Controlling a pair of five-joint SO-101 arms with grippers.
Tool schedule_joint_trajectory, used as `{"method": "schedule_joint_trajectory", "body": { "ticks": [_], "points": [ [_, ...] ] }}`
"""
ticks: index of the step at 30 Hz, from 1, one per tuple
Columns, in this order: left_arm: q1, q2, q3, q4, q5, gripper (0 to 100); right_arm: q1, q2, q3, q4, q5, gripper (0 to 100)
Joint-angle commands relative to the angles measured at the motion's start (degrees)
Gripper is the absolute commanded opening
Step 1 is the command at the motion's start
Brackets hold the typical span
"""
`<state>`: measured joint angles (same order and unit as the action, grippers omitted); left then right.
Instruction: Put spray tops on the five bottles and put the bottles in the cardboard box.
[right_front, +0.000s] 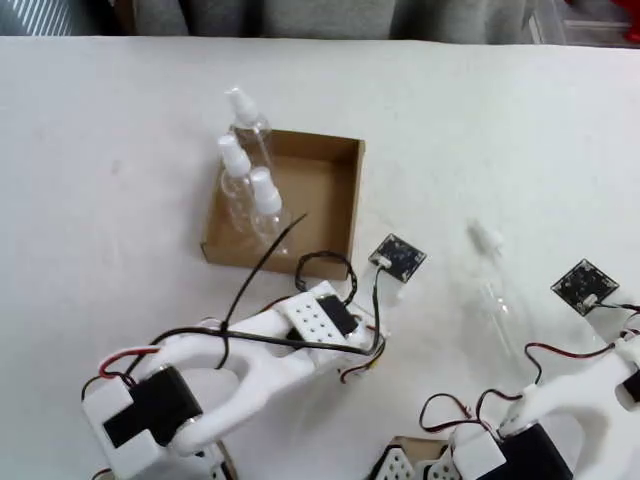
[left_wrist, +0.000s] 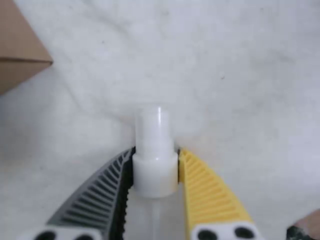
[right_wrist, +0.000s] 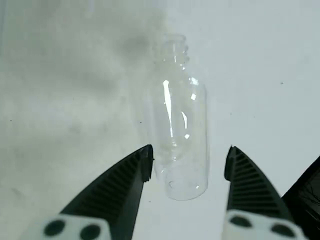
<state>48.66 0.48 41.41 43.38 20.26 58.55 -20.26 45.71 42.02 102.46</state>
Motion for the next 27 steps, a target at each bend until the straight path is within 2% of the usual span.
{"method": "schedule_joint_trajectory", "body": {
  "ticks": [1, 8, 18, 27],
  "points": [
    [0.57, -3.56, 0.09, -0.79, -0.44, 2, -2.07, -1.89, -0.53, -0.66, 0.62, 21.3],
    [0.57, -3.56, 0.09, -0.79, -0.44, 2, -3.91, 2.95, -2.29, -0.57, 0.35, 25.6],
    [0.57, -3.56, 0.09, -0.79, -0.44, 2, -2.95, 18.51, -12.22, -0.4, 0.35, 25.5],
    [0.57, -3.56, 0.09, -0.79, -0.44, 2, -3.03, 29.67, -25.32, 9.01, 0.35, 25.5]
  ]
}}
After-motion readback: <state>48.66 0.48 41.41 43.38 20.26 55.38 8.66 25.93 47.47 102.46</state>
